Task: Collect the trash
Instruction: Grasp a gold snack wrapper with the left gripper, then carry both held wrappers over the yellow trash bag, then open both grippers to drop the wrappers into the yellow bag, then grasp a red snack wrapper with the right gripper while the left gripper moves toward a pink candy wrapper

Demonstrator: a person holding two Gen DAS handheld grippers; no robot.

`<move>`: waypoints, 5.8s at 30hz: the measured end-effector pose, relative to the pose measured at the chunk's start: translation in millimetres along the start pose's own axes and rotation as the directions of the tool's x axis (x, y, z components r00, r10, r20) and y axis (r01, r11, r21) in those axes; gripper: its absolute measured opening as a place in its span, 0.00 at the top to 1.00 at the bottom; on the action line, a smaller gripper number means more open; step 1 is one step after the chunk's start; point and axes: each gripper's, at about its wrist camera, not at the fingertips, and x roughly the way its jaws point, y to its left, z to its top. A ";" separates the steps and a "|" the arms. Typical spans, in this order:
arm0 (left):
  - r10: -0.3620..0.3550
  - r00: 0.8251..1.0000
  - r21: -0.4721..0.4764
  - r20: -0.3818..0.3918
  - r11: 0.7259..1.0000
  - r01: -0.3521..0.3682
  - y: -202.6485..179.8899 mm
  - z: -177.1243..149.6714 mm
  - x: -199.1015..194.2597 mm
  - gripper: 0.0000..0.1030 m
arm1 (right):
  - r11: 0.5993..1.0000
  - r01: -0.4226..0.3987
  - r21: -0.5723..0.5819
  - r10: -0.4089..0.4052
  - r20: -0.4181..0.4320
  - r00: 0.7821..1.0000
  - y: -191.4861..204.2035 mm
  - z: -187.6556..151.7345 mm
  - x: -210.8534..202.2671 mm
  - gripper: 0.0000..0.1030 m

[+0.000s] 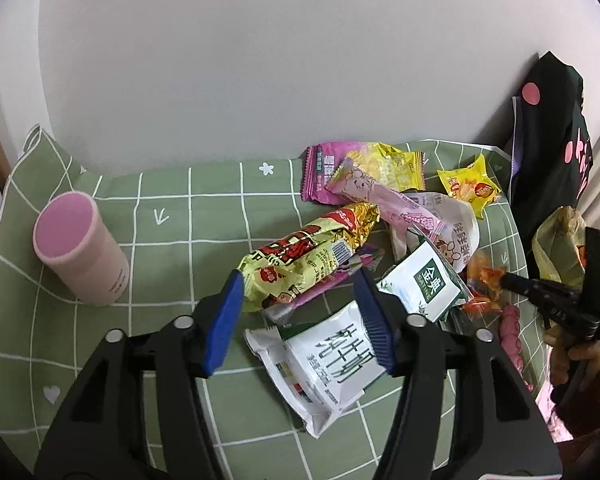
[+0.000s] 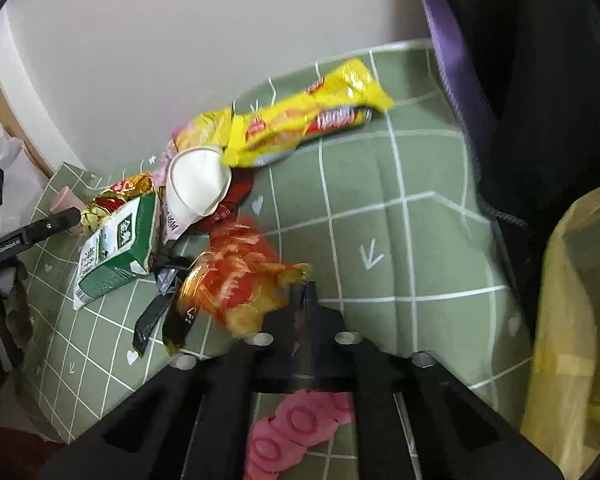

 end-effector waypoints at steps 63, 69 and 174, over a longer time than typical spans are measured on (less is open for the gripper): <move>-0.237 0.972 0.147 0.010 0.961 0.233 -99.4 84.4 -24.4 0.80 | 0.988 0.137 0.072 -0.149 0.205 0.967 -5.6 -0.8 -109.2 0.97; -0.373 0.922 0.229 0.107 0.911 0.342 -155.7 112.6 -53.8 0.80 | 0.968 0.235 0.083 -0.249 0.296 0.922 -15.5 8.6 -159.4 0.97; -0.219 0.975 0.302 0.016 0.931 0.204 -171.2 37.9 0.5 0.52 | 0.967 0.212 0.139 -0.241 0.246 0.939 -81.9 -22.8 -167.8 0.49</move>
